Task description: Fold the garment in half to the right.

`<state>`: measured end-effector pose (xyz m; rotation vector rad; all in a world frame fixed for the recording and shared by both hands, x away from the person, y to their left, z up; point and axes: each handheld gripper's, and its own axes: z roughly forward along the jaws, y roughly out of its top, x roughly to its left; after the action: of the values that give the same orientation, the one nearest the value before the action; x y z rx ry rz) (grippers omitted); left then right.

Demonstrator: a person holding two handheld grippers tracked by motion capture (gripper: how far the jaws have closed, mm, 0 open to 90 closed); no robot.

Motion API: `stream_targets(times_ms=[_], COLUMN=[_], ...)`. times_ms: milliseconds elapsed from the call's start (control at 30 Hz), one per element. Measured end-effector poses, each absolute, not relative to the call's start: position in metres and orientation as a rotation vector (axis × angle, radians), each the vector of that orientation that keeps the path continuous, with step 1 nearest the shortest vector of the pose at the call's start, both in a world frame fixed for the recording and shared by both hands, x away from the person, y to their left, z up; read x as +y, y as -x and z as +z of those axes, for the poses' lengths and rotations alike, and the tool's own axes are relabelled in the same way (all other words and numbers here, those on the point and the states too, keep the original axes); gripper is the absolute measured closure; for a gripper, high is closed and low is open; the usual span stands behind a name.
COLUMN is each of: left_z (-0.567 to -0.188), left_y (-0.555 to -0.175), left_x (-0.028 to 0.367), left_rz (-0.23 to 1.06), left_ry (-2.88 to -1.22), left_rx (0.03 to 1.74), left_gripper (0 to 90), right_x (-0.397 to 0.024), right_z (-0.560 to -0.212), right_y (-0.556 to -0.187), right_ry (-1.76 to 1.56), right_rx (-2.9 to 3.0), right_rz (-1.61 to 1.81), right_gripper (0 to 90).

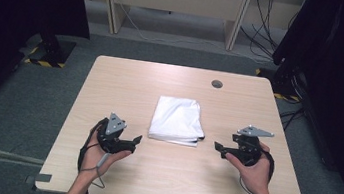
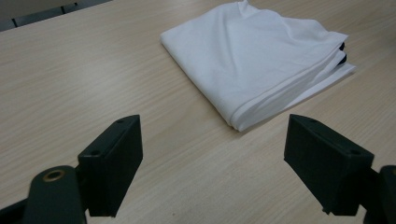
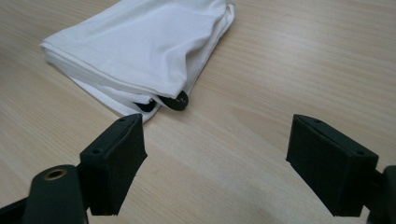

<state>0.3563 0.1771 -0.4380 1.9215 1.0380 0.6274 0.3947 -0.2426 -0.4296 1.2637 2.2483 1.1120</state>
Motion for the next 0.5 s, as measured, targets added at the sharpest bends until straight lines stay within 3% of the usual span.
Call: stream_targets(times_ms=[500], left_z=[-0.437], left_y=[-0.344], left_x=[0.202], left_rz=[0.664], left_ry=[-1.887], left_rx=[1.079], left_gripper=[19.1], right_x=[-0.263], right_z=[-0.429], right_y=[-0.39], right_ry=[-1.296], right_rx=[2.206], right_rz=[1.123], right_gripper=[19.5])
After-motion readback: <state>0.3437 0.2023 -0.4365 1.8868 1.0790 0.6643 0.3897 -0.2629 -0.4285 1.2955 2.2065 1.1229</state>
